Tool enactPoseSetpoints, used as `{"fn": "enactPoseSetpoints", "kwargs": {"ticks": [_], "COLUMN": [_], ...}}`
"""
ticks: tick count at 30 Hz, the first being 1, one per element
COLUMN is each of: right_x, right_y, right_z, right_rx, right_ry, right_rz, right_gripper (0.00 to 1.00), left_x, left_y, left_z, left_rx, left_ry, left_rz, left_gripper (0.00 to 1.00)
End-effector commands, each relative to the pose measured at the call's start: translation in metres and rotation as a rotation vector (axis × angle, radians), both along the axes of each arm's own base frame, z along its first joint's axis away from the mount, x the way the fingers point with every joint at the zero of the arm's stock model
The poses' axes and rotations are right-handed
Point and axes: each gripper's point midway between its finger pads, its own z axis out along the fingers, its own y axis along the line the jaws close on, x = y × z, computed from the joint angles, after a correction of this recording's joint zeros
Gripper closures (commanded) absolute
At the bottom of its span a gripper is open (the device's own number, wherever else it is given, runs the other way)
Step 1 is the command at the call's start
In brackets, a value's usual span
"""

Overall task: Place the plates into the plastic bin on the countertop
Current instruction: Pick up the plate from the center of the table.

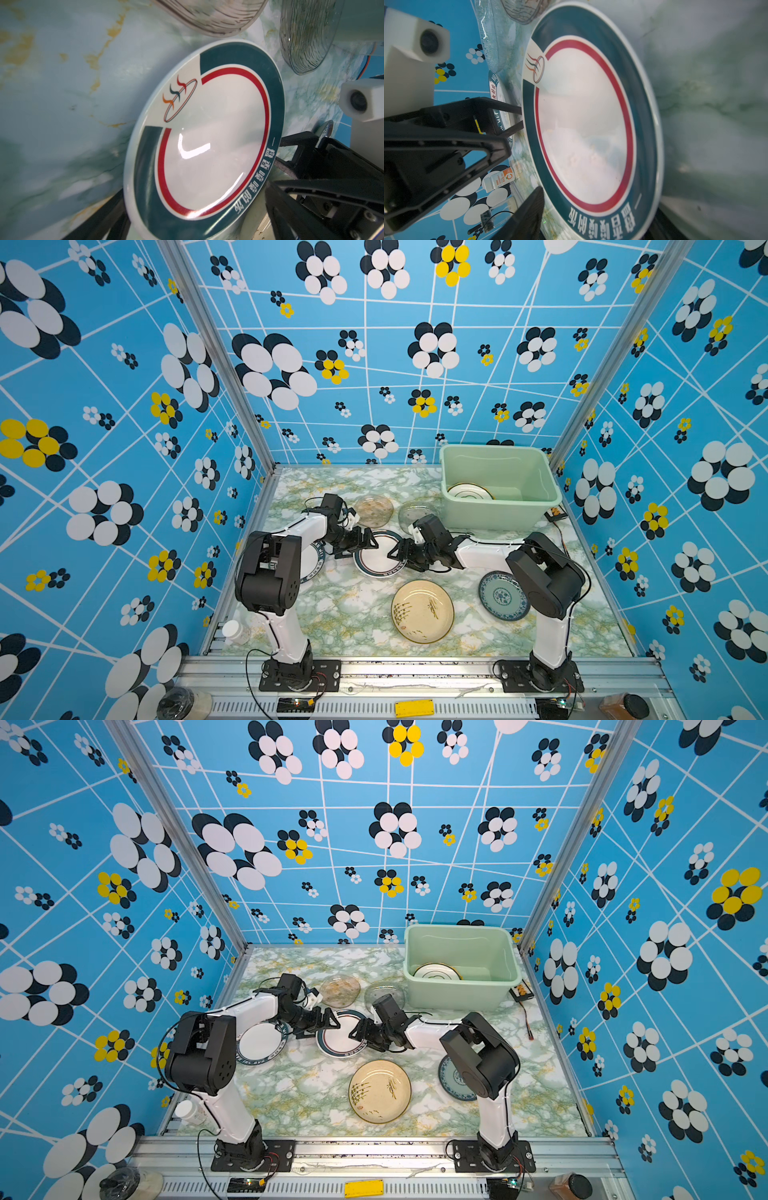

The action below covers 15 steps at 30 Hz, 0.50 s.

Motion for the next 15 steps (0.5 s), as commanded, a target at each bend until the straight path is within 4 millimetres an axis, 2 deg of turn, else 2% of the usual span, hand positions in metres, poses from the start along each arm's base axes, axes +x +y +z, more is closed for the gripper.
{"fn": "enactPoseSetpoints", "kwargs": {"ticks": [1,7,15], "right_x": [0.005,0.005,0.002], "right_y": [0.016,0.023,0.026], "right_z": [0.022,0.041,0.049], "right_rx": [0.054,0.066,0.037], "right_ry": [-0.051,-0.083,-0.095], "right_rz": [0.033,0.041,0.047], "right_gripper": [0.36,0.43,0.65], "left_x": [-0.004,-0.011,-0.021], "left_y": [-0.008,-0.008,-0.007], "left_z": [0.012,0.014,0.022], "left_rx": [-0.056,-0.059,-0.059], "left_ry": [-0.010,-0.005,-0.017], "left_rz": [-0.026,-0.023,-0.018], "left_gripper": [0.04,0.04,0.04]}}
